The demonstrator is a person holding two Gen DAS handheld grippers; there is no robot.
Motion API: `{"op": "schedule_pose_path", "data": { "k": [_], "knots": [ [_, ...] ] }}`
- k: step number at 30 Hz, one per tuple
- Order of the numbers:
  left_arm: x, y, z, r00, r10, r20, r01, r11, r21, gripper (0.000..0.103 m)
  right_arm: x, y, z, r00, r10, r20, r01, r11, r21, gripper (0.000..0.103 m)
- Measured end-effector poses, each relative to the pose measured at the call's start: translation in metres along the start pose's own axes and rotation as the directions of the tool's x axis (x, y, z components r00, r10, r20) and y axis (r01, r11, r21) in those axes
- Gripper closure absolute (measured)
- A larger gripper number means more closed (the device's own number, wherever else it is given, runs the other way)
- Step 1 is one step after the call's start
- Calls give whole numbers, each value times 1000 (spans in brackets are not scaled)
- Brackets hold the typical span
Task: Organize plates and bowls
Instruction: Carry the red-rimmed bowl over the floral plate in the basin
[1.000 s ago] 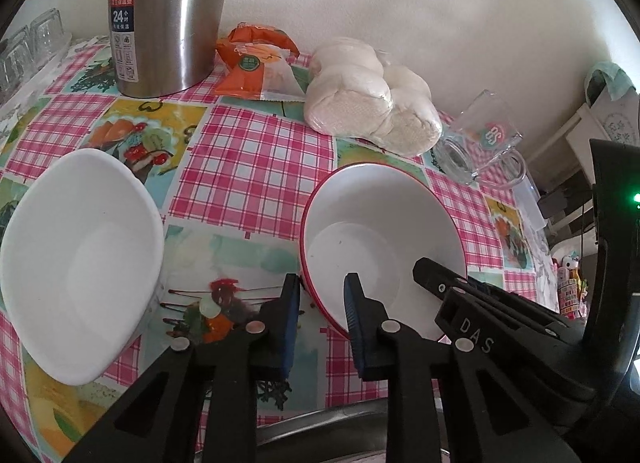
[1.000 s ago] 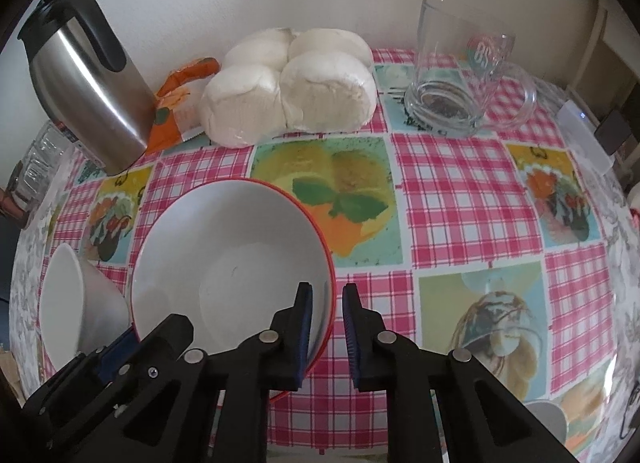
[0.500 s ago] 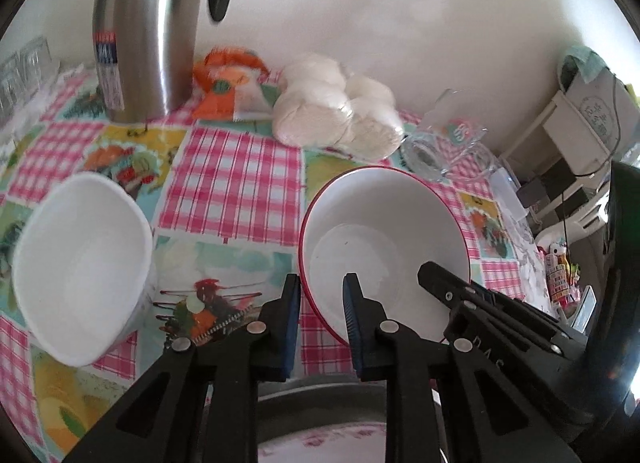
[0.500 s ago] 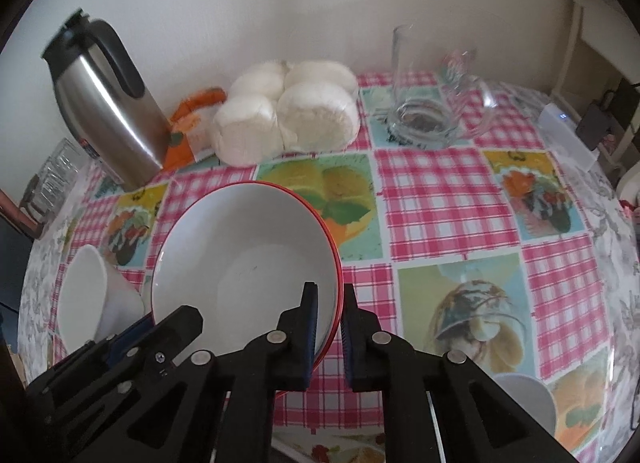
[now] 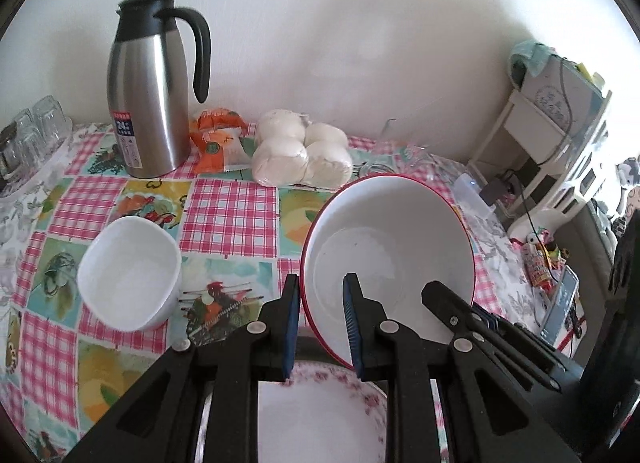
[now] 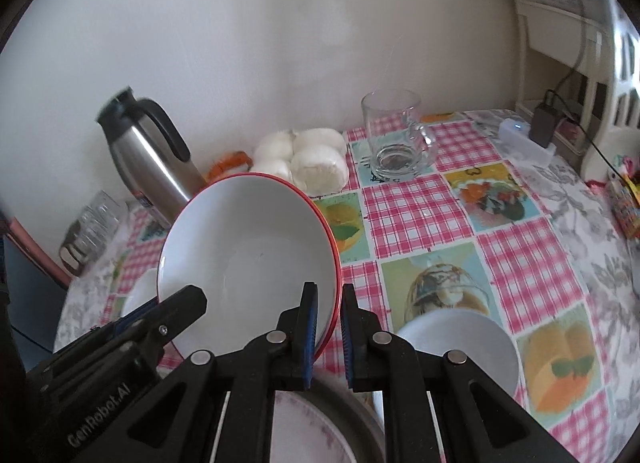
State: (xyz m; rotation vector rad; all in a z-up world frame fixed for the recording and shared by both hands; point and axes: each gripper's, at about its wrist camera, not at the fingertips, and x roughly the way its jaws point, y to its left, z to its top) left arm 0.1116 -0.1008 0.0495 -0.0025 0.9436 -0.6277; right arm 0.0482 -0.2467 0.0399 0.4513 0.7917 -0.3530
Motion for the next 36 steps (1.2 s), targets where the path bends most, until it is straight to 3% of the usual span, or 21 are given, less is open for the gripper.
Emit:
{"op": "schedule_pose_path", "data": {
  "k": [18,36],
  "knots": [
    [-51,-2,-46,1000,21,15,-22,999,49,81,-58,0,-70,996,76,51,-79,995,62,88],
    [-34,25,-76,987,66,-149,-73,996,-46,81,-38,9,-103,995,68,-75,-65,997,49,88]
  ]
}}
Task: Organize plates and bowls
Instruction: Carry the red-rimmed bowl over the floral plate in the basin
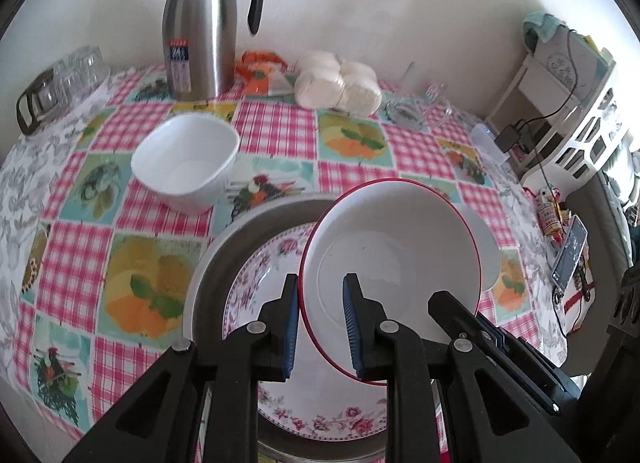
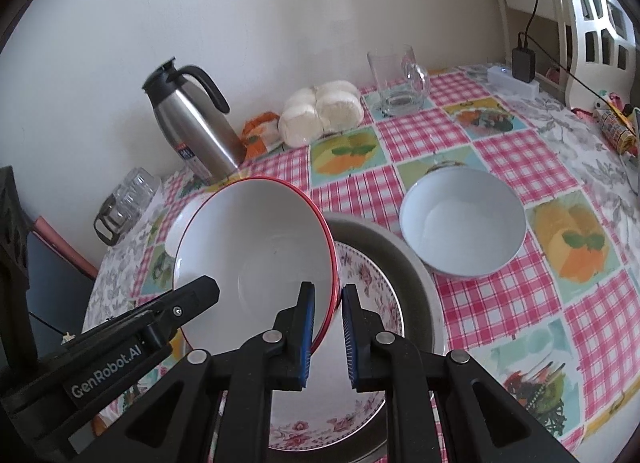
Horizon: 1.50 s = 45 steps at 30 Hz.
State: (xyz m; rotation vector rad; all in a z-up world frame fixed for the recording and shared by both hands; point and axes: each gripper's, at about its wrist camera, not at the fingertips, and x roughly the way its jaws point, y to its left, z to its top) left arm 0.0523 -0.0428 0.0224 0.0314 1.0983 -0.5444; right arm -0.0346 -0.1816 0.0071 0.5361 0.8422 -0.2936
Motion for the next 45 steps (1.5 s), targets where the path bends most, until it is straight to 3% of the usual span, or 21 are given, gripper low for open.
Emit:
{"op": "schedule_pose_path", "data": {
  "k": [16,45],
  "knots": [
    [14,10,-1,997,31,-71,-33,999,-29,81,20,6,-3,997,-19,-70,19,1000,-5,88],
    [21,15,0,996,4,-92,-10,998,-62,81,22,5,-1,998,-16,-59,16,1000,14,84]
  ]
}}
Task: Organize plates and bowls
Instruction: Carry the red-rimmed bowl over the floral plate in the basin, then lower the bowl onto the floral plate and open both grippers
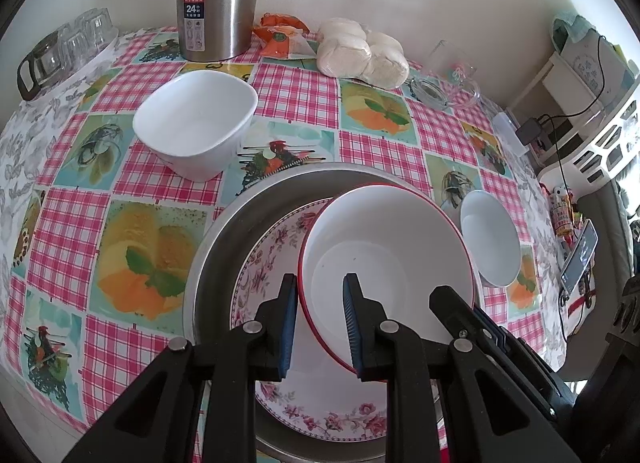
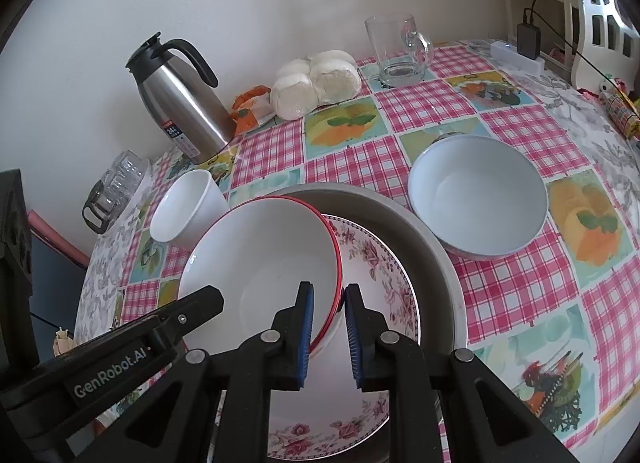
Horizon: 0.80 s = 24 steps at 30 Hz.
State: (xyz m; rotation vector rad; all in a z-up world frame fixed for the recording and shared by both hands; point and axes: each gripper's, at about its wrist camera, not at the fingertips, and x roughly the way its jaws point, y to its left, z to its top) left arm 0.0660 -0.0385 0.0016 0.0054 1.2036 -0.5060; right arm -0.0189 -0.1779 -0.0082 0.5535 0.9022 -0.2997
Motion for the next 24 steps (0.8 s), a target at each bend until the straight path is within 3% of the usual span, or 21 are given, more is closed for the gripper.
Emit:
{"op": "schedule_pose_path", "data": {
  "k": [12,19,24],
  "knots": [
    [2,4,-1,1000,-11,-13,11,1000,-22,79,0,0,1,1000,-4,1,4,1000,-1,84],
    [4,8,0,1000,-11,-22,10,999,-44,78,2,-5,3,1000,-13,-6,13,1000,19,77],
    [3,9,0,1000,-15,-20,14,999,-50,69,2,-3,2,1000,-19,-5,19,1000,19,76]
  ]
}}
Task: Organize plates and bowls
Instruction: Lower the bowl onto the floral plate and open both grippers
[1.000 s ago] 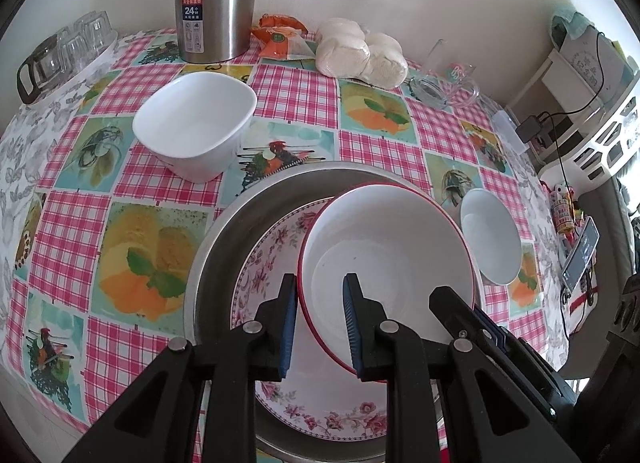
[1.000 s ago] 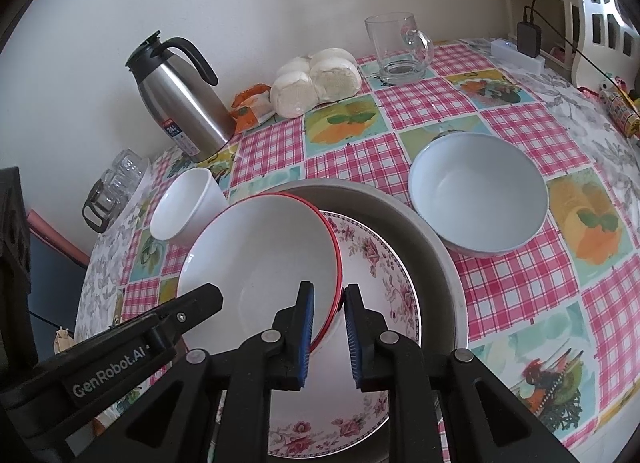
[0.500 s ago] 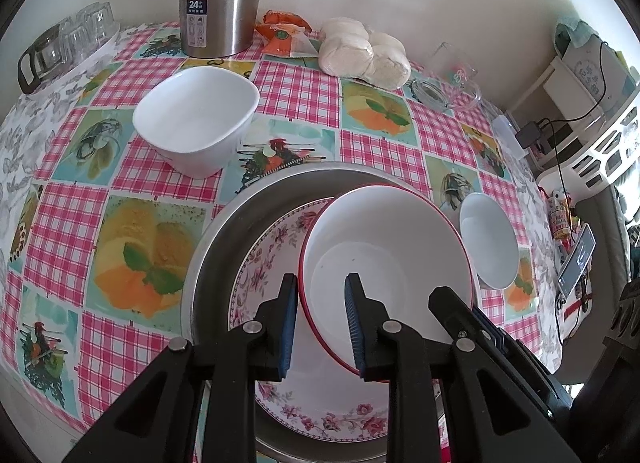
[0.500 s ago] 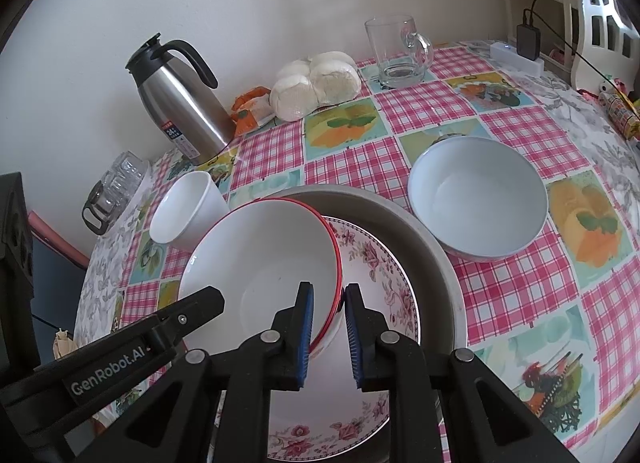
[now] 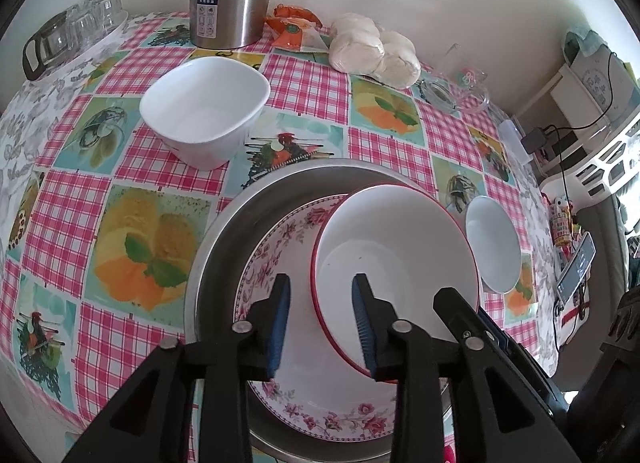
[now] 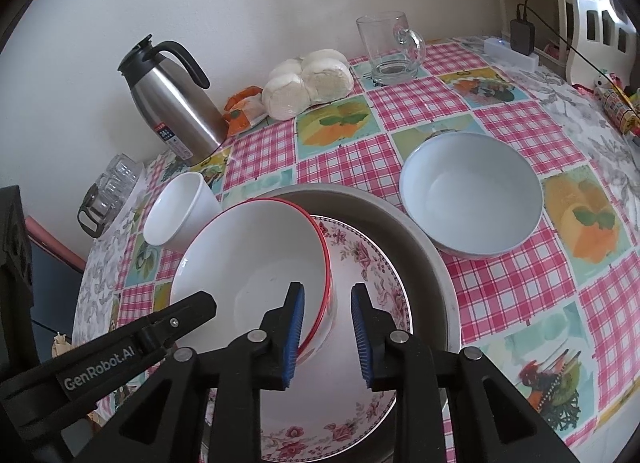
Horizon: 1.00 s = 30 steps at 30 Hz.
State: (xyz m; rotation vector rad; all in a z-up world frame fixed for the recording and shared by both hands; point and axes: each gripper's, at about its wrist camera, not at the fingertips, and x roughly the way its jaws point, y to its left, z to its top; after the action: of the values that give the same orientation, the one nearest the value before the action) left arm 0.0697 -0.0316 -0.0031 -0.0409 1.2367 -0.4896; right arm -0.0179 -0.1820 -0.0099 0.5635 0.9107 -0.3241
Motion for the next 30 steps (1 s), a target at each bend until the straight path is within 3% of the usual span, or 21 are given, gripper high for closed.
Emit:
{"op": "schedule_pose_path", "data": {
  "k": [9,20,24,26,28,30],
  "knots": [
    [-6,-1,1,1000,-10,16,10,1000,-1,61,-3,-1,1,1000,-14,9,14,1000,-1,75],
    [-22,-3,3,998,-5,68,5,1000,0,58,-14,-6,4,998,-34,58,33,999,8,74],
    [-26,1,5,996,16,91,-15,1000,-16,57,-15,-6,4,997,-44,65,44,999,4,62],
    [-27,4,5,995,29,97,-26,999,-28,51,-16,-5,4,997,-47,68,48,999,-1,59],
    [-27,7,6,995,39,97,-34,998,-47,45,-15,-5,5,996,-55,71,56,998,-6,48],
    [-27,10,7,994,53,99,-47,997,-59,44,-15,-4,4,995,-62,74,63,998,-9,43]
  ]
}}
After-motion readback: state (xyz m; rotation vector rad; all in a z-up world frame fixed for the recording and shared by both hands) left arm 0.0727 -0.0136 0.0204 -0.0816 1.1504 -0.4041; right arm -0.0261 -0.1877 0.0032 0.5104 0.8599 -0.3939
